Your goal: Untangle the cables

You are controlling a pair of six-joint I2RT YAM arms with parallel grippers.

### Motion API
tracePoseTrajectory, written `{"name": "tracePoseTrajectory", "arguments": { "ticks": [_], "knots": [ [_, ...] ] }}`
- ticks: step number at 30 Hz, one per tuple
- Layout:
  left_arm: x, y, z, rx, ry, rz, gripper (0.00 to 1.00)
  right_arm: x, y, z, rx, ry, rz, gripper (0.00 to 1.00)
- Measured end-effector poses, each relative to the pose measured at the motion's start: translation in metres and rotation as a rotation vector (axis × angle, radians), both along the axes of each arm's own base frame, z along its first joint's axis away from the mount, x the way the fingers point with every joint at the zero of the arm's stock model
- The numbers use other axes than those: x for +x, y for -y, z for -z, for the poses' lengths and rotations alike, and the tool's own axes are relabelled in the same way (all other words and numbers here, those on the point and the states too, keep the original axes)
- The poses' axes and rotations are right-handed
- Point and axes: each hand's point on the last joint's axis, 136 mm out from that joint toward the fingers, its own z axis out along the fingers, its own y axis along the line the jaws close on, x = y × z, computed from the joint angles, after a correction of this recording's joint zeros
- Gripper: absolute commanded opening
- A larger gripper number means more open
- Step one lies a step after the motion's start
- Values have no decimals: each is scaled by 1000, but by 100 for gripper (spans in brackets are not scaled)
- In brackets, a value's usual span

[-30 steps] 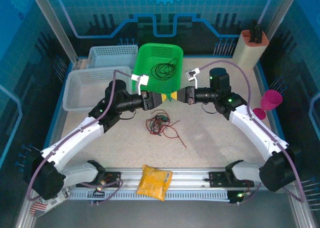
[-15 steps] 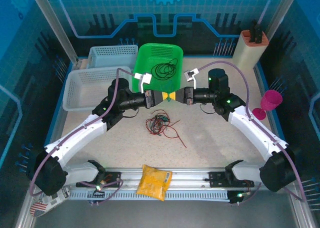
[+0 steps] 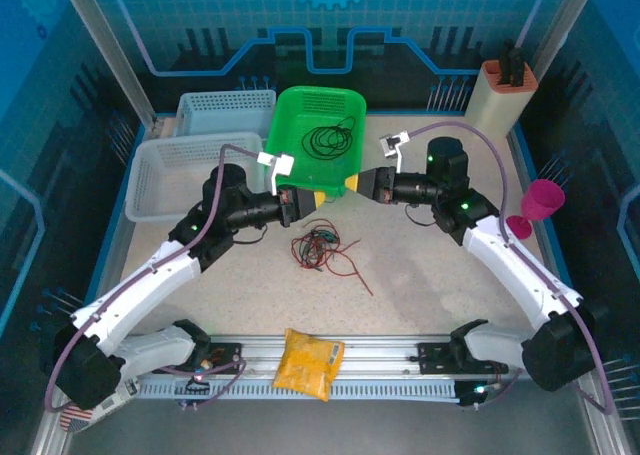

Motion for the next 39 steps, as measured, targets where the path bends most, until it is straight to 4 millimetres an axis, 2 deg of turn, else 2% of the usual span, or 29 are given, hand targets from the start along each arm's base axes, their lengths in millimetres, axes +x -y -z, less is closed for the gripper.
{"name": "tracePoseTrajectory", "arguments": {
  "ticks": [4, 10, 18, 21, 31, 39],
  "knots": [
    [0, 0, 3, 4, -3, 1, 0, -1, 3, -7, 11, 2, 21, 0],
    [0, 0, 2, -3, 6, 2, 0, 1, 4, -5, 19, -8, 36, 0],
    [2, 6, -3, -45, 10, 27, 0, 4, -5, -10, 36, 34, 50, 0],
    [2, 8, -2, -49, 4, 35, 0, 6, -11, -7, 37, 50, 77, 0],
    [-1, 11, 3, -55, -19, 44, 0, 24, -38, -5, 67, 104, 196, 0],
    [-1, 11, 7, -52, -23, 42, 0, 38, -37, -2, 53, 121, 311, 0]
  ]
}}
